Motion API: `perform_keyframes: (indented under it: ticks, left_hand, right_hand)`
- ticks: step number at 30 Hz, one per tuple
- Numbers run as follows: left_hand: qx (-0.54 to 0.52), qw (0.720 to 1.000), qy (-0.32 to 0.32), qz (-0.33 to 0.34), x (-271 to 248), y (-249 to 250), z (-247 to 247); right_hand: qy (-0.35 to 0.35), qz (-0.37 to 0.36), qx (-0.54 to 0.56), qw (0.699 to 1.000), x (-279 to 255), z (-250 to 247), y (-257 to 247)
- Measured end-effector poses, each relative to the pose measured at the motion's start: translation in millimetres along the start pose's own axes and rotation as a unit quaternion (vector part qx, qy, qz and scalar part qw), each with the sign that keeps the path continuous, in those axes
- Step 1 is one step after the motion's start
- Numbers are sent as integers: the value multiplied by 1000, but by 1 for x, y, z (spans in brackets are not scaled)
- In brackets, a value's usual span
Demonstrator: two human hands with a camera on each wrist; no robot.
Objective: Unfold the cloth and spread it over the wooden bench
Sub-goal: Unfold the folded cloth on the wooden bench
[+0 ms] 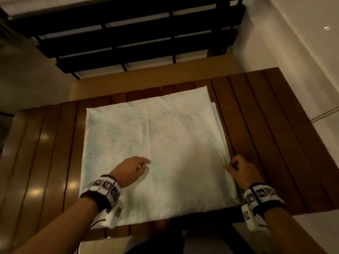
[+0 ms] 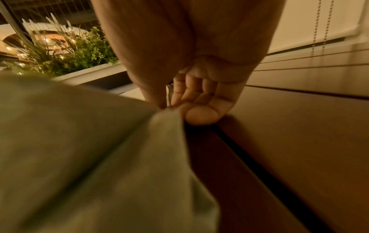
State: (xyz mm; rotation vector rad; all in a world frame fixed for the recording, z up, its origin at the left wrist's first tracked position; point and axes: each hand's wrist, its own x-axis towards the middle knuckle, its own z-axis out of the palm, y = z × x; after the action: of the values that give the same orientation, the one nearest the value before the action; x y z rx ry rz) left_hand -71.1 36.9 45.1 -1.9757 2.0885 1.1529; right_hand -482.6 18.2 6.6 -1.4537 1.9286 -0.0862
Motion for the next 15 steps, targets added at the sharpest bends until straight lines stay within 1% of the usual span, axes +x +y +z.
perform_keyframes:
  ticks: [3,4,6,7,9,10,13,15]
  left_hand:
    - [95,992,10,-81,-77,-87,-8]
    - [136,986,3,-94,-98,-109,-12]
    - [187,977,-11,-99,-129,-139,-22]
    - [209,974,-13,-89,-137,-149,-26]
    - [255,965,-21,-63,-142,-164,-32]
    - [269,962,-24,-49,-140,-172,-34]
    - [298,954,-21,27,-126,-198,-37]
    - [301,950,-13,77,-116,-209,-39]
  right_hand:
    - [35,3,28,999,-10,6,0]
    - [43,3,30,999,-12,8,0]
    - [55,14,18,998,-14,10,-1]
    - [69,30,1,997,-14,12,-1]
    - [97,29,-55,993,-7,22,16]
    - [113,33,-94,989,-9,26,16]
    - [141,60,-175,973,-30,41,-17]
    - [142,63,-209,965,-49,51,-55]
